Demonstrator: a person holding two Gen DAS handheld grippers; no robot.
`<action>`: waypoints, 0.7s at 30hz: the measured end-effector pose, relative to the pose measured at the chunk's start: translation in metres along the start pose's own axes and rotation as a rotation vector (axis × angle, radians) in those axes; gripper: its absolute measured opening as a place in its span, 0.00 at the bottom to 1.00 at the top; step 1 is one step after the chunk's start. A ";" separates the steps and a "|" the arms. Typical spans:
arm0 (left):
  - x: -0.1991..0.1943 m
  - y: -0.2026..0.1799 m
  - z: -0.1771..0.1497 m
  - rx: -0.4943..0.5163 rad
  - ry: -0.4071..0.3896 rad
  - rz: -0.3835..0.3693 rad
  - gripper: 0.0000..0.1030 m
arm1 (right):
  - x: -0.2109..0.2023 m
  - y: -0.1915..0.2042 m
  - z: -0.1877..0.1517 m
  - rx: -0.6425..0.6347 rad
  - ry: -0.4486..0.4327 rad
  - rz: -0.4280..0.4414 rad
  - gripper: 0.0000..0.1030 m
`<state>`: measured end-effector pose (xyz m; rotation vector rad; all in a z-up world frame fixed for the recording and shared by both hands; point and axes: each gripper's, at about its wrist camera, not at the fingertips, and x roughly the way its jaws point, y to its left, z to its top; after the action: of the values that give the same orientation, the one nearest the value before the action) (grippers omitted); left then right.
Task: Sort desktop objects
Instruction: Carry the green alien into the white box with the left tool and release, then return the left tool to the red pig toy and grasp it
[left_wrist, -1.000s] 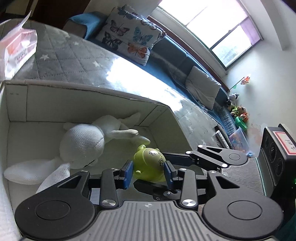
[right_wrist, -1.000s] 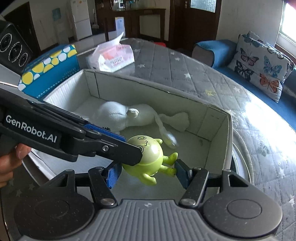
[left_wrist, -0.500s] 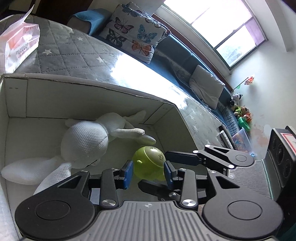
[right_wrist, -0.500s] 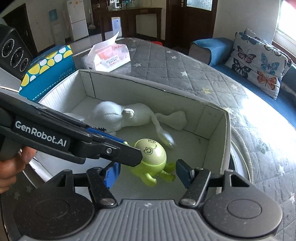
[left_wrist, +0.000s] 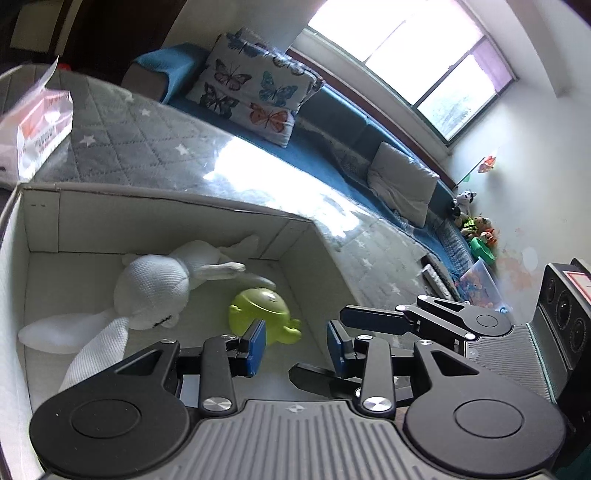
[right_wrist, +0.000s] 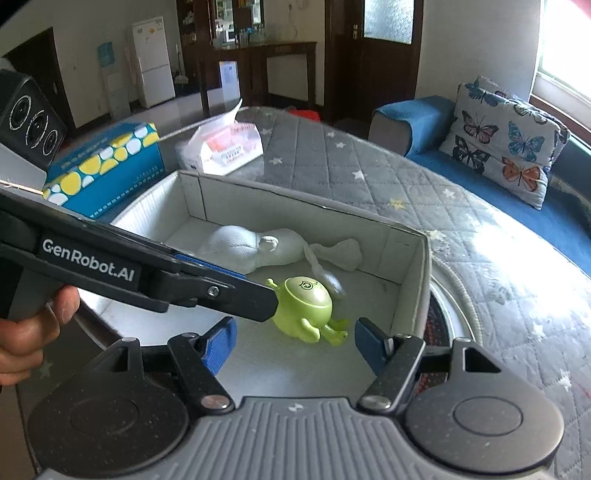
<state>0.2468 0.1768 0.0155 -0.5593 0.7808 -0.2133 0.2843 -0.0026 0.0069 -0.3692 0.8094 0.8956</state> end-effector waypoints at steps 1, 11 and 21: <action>-0.004 -0.004 -0.002 0.007 -0.006 -0.004 0.38 | -0.005 0.000 -0.002 -0.001 -0.007 -0.003 0.73; -0.033 -0.049 -0.038 0.109 -0.033 -0.031 0.37 | -0.063 -0.001 -0.038 0.028 -0.073 -0.038 0.74; -0.039 -0.084 -0.087 0.178 0.009 -0.064 0.37 | -0.108 -0.005 -0.098 0.091 -0.113 -0.061 0.78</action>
<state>0.1591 0.0869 0.0348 -0.4150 0.7450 -0.3413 0.2034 -0.1223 0.0241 -0.2596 0.7281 0.8121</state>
